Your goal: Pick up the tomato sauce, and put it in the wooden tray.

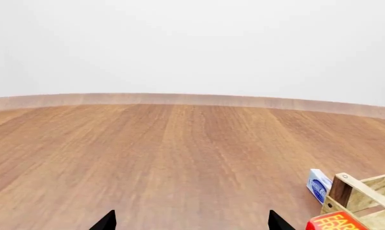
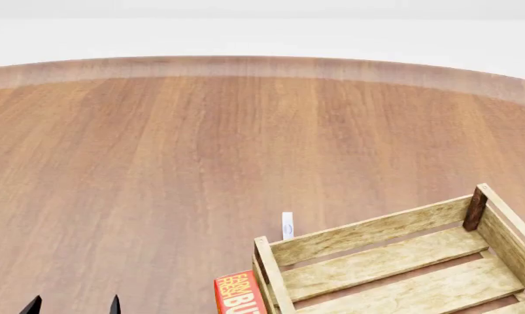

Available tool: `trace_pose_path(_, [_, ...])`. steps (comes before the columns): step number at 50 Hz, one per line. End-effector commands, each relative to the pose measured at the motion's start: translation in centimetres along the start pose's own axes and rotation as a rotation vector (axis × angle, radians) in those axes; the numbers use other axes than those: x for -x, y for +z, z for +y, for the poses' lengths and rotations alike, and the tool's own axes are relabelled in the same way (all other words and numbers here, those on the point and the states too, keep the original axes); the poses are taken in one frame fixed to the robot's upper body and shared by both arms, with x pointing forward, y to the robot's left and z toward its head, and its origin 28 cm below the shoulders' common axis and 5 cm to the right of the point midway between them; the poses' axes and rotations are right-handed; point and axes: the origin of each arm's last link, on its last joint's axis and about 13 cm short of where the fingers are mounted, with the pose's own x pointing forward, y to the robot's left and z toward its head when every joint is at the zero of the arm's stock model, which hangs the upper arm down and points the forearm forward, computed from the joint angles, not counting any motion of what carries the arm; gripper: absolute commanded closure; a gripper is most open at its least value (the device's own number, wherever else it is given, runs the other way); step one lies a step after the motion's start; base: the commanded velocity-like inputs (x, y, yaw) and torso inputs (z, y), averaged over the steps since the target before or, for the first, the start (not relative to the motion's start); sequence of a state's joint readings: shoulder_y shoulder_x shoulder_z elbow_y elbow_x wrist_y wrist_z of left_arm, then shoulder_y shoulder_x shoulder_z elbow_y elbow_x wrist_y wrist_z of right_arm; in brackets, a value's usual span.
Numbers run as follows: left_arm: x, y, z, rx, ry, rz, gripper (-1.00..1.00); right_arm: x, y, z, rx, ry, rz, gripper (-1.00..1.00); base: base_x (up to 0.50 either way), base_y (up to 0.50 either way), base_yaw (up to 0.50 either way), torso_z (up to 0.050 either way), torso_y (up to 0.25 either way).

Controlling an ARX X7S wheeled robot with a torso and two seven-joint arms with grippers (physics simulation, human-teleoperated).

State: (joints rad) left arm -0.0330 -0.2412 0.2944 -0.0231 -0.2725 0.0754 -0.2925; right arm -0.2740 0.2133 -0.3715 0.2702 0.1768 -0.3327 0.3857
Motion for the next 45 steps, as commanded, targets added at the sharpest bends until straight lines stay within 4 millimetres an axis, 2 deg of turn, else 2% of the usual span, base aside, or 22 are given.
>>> trace_pose_path(1, [0.1,0.0,0.0,-0.001,0.0,0.0,-1.0,0.3,0.0,0.0,0.022,0.006,-0.01,1.0,0.0,0.0,0.0,0.0,0.0])
trace_pose_path(6, [0.0,0.0,0.0,-0.001,0.001,0.001,-1.0,1.7,1.2,0.0,0.015,-0.006,-0.091,1.0,0.0,0.0,0.0,0.0,0.0])
trace_pose_path(12, [0.0,0.0,0.0,-0.001,0.001,0.0,-1.0,4.5,3.0,0.1,0.008,0.039,-0.22,1.0,0.0,0.0,0.0,0.0,0.0])
trace_pose_path(17, [0.1,0.0,0.0,0.001,0.001,0.0,-1.0,5.6,3.7,0.1,-0.003,0.032,-0.279,1.0,0.0,0.0,0.0,0.0,0.0])
trace_pose_path(20, [0.1,0.0,0.0,0.004,0.001,0.001,-1.0,5.9,3.8,0.2,0.037,0.016,-0.327,1.0,0.0,0.0,0.0,0.0,0.0])
trace_pose_path(27, [0.1,0.0,0.0,0.004,0.001,0.001,-1.0,6.0,4.1,0.2,0.029,0.021,-0.325,1.0,0.0,0.0,0.0,0.0,0.0])
trace_pose_path(45, [-0.1,-0.1,0.0,-0.001,-0.001,0.003,-1.0,6.3,6.3,0.2,0.021,0.026,-0.405,1.0,0.0,0.0,0.0,0.0,0.0])
